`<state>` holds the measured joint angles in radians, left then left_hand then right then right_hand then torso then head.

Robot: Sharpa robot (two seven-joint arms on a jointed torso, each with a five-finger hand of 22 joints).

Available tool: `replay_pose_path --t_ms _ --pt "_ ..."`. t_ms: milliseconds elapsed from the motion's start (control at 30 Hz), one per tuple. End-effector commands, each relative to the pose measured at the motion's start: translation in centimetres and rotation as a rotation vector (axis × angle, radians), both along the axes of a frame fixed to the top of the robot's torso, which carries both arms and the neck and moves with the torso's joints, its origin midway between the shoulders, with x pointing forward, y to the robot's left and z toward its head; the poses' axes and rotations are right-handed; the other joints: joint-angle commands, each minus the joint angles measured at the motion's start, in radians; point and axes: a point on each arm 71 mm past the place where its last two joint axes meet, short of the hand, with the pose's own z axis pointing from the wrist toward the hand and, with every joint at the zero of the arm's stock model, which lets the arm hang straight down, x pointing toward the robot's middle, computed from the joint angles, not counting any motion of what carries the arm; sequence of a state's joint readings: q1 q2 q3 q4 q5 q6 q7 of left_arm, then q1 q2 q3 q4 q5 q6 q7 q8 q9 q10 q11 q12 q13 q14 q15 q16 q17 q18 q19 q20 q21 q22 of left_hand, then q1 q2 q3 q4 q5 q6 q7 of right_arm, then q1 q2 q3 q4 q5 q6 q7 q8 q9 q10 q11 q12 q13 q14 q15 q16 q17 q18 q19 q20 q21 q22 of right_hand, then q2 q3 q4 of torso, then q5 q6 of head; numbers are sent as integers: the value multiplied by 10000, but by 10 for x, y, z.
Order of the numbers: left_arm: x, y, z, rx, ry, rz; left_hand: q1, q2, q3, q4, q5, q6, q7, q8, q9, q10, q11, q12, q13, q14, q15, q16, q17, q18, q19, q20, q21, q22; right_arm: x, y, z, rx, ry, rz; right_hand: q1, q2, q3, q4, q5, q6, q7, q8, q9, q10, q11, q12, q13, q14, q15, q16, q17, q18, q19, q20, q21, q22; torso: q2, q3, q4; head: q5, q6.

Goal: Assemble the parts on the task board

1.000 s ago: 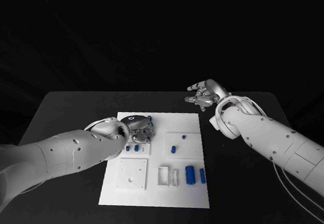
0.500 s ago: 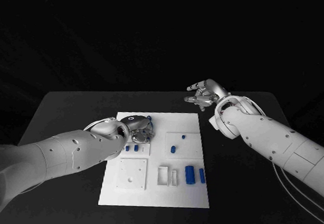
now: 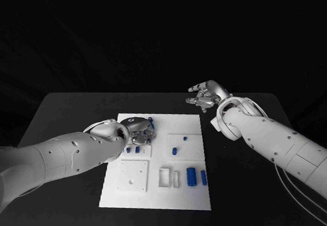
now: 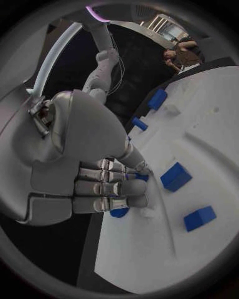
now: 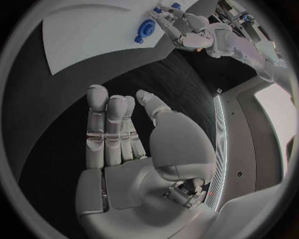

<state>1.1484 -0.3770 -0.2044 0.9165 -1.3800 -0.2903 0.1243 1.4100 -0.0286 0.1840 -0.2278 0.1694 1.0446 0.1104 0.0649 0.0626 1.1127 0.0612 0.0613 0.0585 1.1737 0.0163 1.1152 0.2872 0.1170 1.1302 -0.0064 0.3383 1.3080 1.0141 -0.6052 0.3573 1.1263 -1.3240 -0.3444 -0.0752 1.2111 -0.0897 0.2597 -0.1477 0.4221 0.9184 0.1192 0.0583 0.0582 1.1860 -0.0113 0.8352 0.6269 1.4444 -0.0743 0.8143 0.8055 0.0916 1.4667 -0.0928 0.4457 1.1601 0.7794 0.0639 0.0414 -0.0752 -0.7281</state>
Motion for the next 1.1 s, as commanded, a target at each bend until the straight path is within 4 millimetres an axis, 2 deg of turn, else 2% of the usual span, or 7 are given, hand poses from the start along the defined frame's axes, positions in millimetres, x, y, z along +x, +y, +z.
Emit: replay_pose_path --t_ms 33,367,533,700,933,1100 --pt "-3 4 -10 297 310 136 138 12 -194 24 7 -65 -24 -32 -9 -713 616 -32 1 -7 51 -56 -19 79 9 90 -102 186 0 1 0 4 1 123 -75 -31 20 13 28 71 -5 9 16 -64 13 21 -11 17 -65 -48 -16 144 435 -73 -32 -10 -2 -1 3 7 3" --pt "-3 8 -10 312 289 223 201 88 -317 6 100 60 4 -32 -9 -550 584 -32 -2 -34 31 -59 -34 78 33 76 -178 221 0 0 0 3 11 117 -101 -25 31 17 38 107 -8 9 17 -68 13 49 -65 22 -66 -66 -15 149 430 -73 -39 -89 1 0 5 26 4" --pt "-3 10 -9 287 215 289 243 -19 -436 2 103 44 -15 -33 -10 -1030 676 -20 4 -48 88 -90 -57 72 42 114 -220 197 0 0 0 2 16 119 -101 -25 31 17 38 107 -8 9 17 -68 13 49 -65 22 -66 -66 -15 149 430 -73 -39 -89 0 -1 -1 42 6" --pt "-3 12 -9 280 175 345 452 -190 -658 280 111 -10 -43 -32 -10 -1535 781 -17 2 -50 162 -111 -89 119 125 200 -407 168 0 0 0 0 18 109 -101 -25 31 17 38 107 -8 9 17 -68 13 49 -65 22 -66 -66 -15 149 430 -73 -39 -89 1 2 6 41 7" --pt "-3 14 -9 271 146 373 832 -632 -556 1070 108 -99 -61 -33 -10 -2109 855 -41 -20 -75 212 -145 -158 136 319 256 -867 198 0 0 -1 8 21 107 -101 -25 31 17 38 107 -8 9 17 -68 13 49 -65 22 -66 -66 -15 149 430 -73 -39 -89 3 2 -2 61 6" --pt "-3 15 -9 258 122 381 861 -637 -554 1077 109 -103 -54 -32 -9 -1999 844 -31 -13 -65 205 -139 -158 139 336 250 -883 203 0 0 -1 18 26 110 -101 -25 31 17 38 107 -8 9 17 -68 13 49 -65 22 -66 -66 -15 149 430 -73 -39 -89 3 5 -2 69 8"
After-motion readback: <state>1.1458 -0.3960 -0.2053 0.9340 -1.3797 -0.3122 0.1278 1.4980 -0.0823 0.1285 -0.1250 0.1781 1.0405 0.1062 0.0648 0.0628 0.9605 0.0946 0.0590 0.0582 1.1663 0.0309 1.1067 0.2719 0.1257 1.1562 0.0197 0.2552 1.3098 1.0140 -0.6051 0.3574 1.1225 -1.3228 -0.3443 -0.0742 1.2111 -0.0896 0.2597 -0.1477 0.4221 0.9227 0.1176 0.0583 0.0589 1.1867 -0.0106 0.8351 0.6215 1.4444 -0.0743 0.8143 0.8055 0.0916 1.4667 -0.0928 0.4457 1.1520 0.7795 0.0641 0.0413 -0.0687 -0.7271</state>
